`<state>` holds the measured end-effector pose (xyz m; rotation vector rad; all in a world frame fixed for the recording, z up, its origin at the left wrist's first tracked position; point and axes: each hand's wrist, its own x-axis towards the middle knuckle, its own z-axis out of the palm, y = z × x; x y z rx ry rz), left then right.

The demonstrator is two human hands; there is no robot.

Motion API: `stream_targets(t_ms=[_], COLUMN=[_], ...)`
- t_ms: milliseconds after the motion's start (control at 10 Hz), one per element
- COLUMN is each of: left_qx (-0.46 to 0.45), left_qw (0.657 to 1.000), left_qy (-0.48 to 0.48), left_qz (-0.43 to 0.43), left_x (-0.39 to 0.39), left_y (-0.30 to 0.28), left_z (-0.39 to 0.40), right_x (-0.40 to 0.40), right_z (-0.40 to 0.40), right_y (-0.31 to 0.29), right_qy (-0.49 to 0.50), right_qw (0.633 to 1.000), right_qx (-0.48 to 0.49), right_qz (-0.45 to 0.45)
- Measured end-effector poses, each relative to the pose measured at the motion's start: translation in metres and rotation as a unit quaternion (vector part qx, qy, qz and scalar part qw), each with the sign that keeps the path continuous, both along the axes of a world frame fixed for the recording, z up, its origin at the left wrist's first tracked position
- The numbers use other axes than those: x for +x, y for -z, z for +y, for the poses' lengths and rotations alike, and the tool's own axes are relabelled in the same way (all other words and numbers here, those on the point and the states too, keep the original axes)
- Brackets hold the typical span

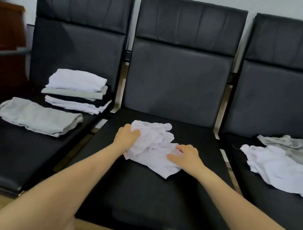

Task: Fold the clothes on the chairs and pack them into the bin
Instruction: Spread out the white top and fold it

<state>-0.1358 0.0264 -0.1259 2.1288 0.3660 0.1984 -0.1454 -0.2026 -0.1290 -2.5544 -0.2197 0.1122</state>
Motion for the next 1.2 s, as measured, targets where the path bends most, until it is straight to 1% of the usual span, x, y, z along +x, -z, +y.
stream_targets(t_ms=[100,200,300,400,500,600,700,800,900,1000,1100,1200], left_qx=[0.076,0.176,0.318,0.409,0.192,-0.041,-0.16,-0.244,-0.236,-0.302,-0.29,-0.231], left_qw=[0.992,0.957,0.911,0.891,0.967,0.987,0.971,0.958,0.956,0.941,0.946,0.967], left_qy=[-0.073,0.001,0.132,0.13,0.141,0.074,0.008,-0.028,-0.026,0.052,0.137,0.105], left_qz=[-0.071,-0.23,-0.227,-0.148,-0.096,-0.138,-0.178,-0.15,-0.175,-0.142,-0.04,0.005], left_x=[-0.001,-0.001,0.002,0.002,0.002,0.0,-0.012,-0.021,-0.044,-0.058,-0.071,-0.066], left_y=[0.0,-0.003,-0.004,0.002,-0.011,-0.04,-0.055,-0.054,-0.059,-0.054,-0.049,-0.05], left_z=[-0.002,-0.009,-0.026,-0.033,-0.026,-0.019,-0.009,0.004,0.016,0.028,0.036,0.032], right_x=[0.005,0.01,0.012,0.009,0.007,-0.003,-0.012,-0.024,-0.038,-0.048,-0.057,-0.055], right_z=[-0.006,-0.01,-0.011,-0.014,-0.017,-0.018,-0.017,-0.019,-0.025,-0.025,-0.022,-0.019], right_y=[-0.001,0.001,0.0,-0.008,-0.023,-0.049,-0.071,-0.08,-0.079,-0.071,-0.055,-0.057], right_qy=[0.016,0.019,0.009,0.07,0.156,0.206,0.169,0.171,0.17,0.196,0.103,0.124], right_qw=[0.996,0.999,0.999,0.977,0.911,0.819,0.742,0.678,0.64,0.893,0.985,0.982], right_qx=[-0.086,-0.043,0.049,0.2,0.378,0.533,0.646,0.711,0.74,0.384,-0.002,0.057], right_qz=[-0.006,-0.019,-0.005,0.016,0.051,0.06,0.062,0.073,0.12,0.13,0.135,0.127])
